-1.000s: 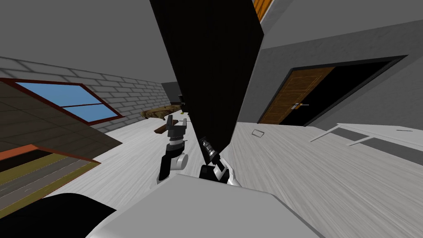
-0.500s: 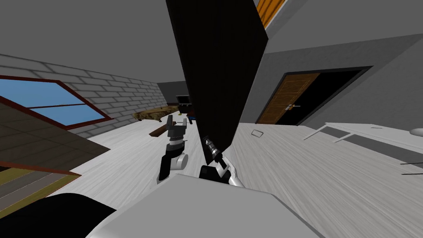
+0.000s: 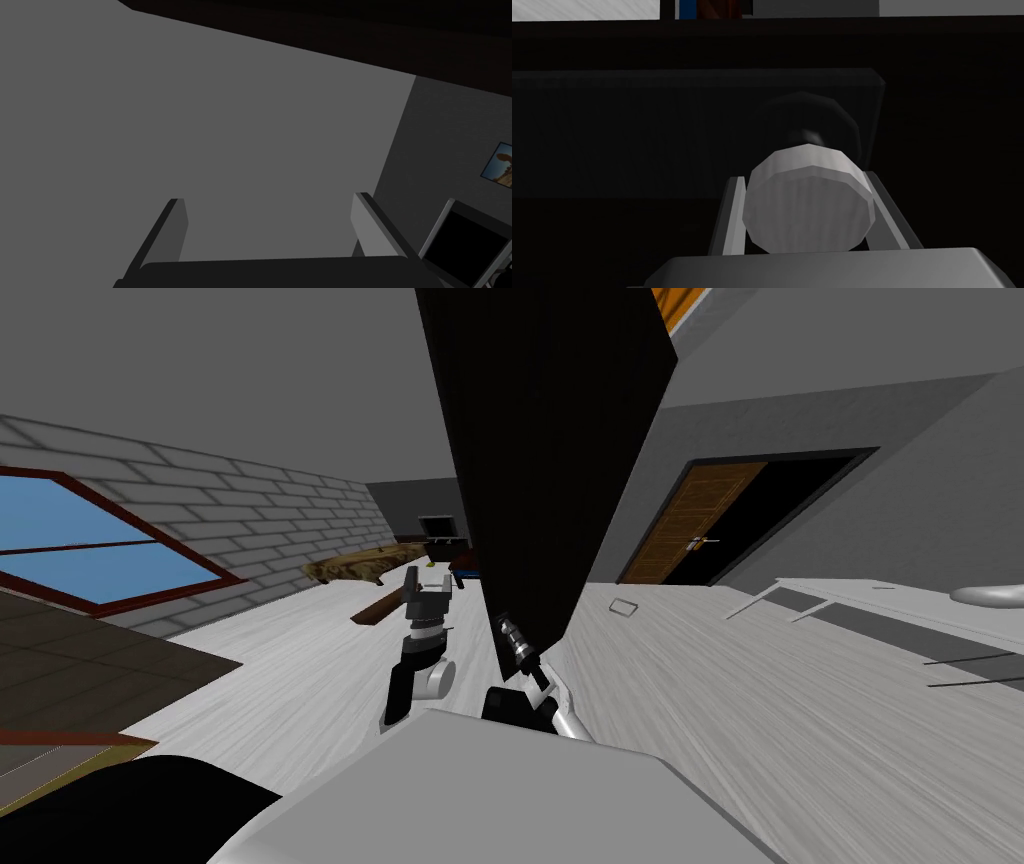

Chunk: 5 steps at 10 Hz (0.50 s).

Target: Push the door open

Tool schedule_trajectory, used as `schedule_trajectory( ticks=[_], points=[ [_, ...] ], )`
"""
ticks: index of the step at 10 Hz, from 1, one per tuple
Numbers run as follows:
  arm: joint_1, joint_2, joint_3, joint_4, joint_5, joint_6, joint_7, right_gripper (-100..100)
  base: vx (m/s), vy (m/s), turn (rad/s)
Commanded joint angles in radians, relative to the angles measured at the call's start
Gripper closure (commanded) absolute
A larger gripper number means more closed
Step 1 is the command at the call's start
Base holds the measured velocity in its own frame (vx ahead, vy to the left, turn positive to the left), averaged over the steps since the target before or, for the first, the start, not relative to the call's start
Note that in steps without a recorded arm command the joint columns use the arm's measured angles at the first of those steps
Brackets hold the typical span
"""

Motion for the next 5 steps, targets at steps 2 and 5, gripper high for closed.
schedule_trajectory(
  ticks=[2, 5],
  points=[
    [-0.005, 0.017, -0.018, 0.01, -0.004, 0.0, 0.004, 100, 0.008, 0.142, -0.082],
    [-0.013, -0.025, -0.063, 0.013, -0.016, -0.002, 0.009, 100, 0.103, 0.172, -0.067]
  ],
)
